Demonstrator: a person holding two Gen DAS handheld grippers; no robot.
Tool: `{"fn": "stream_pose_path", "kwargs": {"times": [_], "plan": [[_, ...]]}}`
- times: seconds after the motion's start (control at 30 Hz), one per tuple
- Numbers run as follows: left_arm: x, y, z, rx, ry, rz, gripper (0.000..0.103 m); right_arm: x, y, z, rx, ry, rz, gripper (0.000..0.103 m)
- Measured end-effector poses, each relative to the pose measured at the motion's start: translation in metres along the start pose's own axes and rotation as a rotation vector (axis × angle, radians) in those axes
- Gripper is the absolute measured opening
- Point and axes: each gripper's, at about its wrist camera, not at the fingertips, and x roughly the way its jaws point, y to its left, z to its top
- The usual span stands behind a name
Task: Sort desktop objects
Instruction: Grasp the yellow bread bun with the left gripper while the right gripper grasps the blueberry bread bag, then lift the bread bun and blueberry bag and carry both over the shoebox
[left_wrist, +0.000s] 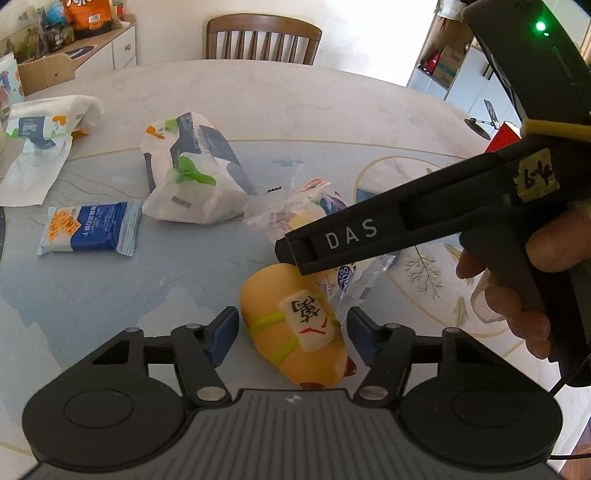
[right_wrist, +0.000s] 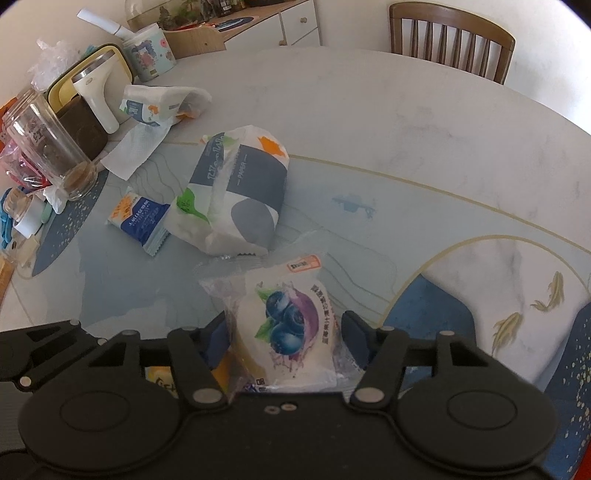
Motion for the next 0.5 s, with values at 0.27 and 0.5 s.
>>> {"fn": "stream_pose_path", "kwargs": {"times": [0.27, 0.5], "plan": [[0.0036, 0.0033, 0.0024, -0.013, 0.003, -0.007, 0.055, -0.0022, -0.0019, -0.0014, 0.018, 0.0, 0.001, 0.056], [0.0002, 0.0058, 0.001, -0.017, -0.001, -0.015, 0.053, -0.0075, -0.0088, -0.0049, 0.038, -0.007, -0.019, 0.054]]}}
